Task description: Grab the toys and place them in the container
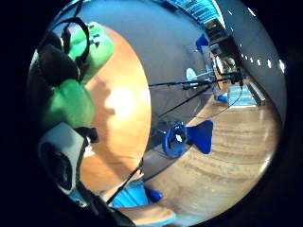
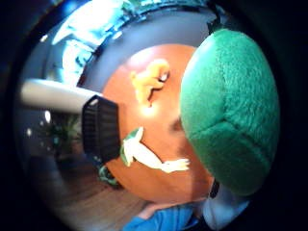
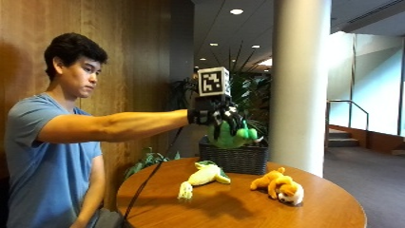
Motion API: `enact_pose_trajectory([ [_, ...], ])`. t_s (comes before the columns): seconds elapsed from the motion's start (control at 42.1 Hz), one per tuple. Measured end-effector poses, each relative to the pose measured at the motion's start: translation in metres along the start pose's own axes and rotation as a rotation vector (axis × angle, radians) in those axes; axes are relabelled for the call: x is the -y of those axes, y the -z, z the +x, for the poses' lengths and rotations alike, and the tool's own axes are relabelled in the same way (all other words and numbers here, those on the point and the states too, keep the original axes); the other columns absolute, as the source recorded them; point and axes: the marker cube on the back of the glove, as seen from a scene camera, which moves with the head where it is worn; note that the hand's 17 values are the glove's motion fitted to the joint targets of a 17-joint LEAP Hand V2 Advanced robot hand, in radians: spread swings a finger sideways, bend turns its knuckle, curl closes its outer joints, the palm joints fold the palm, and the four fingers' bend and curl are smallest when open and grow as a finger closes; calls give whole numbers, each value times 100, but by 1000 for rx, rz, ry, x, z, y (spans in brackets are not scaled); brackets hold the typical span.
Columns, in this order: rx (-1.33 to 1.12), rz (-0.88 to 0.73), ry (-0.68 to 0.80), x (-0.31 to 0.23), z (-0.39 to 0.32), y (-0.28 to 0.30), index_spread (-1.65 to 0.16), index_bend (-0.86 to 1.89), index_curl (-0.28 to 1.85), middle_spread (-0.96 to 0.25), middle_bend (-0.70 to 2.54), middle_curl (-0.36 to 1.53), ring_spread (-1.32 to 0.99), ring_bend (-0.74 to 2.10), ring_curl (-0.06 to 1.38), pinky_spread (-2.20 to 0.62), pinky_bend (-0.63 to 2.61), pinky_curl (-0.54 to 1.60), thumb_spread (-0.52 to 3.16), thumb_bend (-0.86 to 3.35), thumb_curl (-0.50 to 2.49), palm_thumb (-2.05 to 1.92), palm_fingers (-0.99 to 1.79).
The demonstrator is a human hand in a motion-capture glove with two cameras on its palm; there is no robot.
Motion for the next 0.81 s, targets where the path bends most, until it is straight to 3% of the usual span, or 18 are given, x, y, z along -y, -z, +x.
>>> enact_pose_trajectory([
  [0.214,79,111,115,-14,-73,95,-35,18,24,-20,35,40,-40,93,51,-35,121,35,98,24,70,79,67],
  [0.404,244,113,191,-23,-156,134,-36,17,26,-21,33,42,-40,92,51,-35,120,35,94,22,74,78,68],
  [0.57,215,151,229,-27,-234,141,-36,14,26,-21,32,45,-41,93,53,-36,121,36,93,20,77,78,67],
  [0.712,134,155,466,-43,-299,132,-35,14,25,-20,33,47,-41,93,54,-35,122,36,92,18,79,77,66],
  [0.807,159,122,396,-51,-348,133,-35,14,25,-20,32,49,-40,93,54,-35,123,37,93,18,81,77,65],
])
